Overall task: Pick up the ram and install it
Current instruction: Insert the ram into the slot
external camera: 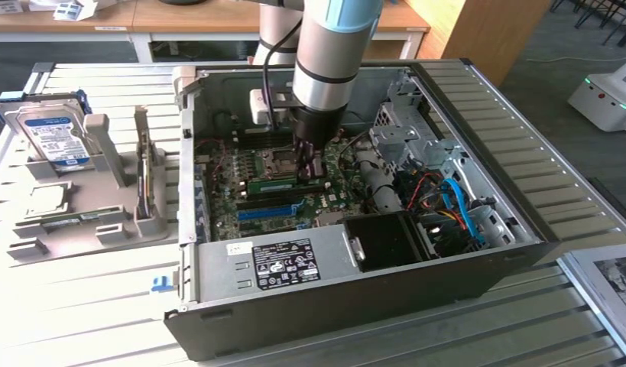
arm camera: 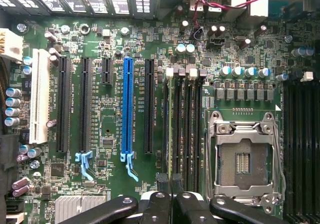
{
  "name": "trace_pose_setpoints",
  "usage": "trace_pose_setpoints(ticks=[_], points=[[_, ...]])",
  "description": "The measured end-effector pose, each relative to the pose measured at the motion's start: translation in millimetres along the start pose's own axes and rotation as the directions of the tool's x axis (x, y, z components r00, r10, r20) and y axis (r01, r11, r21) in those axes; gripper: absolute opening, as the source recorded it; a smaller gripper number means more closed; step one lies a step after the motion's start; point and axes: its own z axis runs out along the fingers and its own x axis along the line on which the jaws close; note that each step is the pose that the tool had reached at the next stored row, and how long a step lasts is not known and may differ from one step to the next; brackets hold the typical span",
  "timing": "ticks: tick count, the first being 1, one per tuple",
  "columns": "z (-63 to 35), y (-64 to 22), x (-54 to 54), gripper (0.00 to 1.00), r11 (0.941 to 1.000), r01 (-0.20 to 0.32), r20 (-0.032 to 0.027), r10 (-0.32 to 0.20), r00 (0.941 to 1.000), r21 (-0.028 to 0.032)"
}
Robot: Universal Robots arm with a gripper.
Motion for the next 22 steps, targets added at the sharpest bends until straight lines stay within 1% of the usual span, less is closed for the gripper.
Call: trace_pose_setpoints(ticks=[2, 8, 19, 20, 21, 22], points=[[2.7, 0.0, 0.2, 0.12, 1.0000, 0.000, -0.0001, 0.000, 1.0000, 0.0006], [6.6, -0.1, 0.4, 0.12, 1.0000, 0.000, 0.0000, 0.000, 1.0000, 0.0015], [6.9, -0.2, 0.4, 0.13, 1.0000, 0.000, 0.0006, 0.000, 1.0000, 0.0020], [6.9, -0.2, 0.4, 0.18, 1.0000, 0.000, 0.0005, 0.000, 1.0000, 0.0017], [6.8, -0.2, 0.4, 0.18, 1.0000, 0.000, 0.0003, 0.000, 1.0000, 0.0017], [6.7, -0.2, 0.5, 0.25, 1.0000, 0.000, 0.0001, 0.000, 1.0000, 0.0016]])
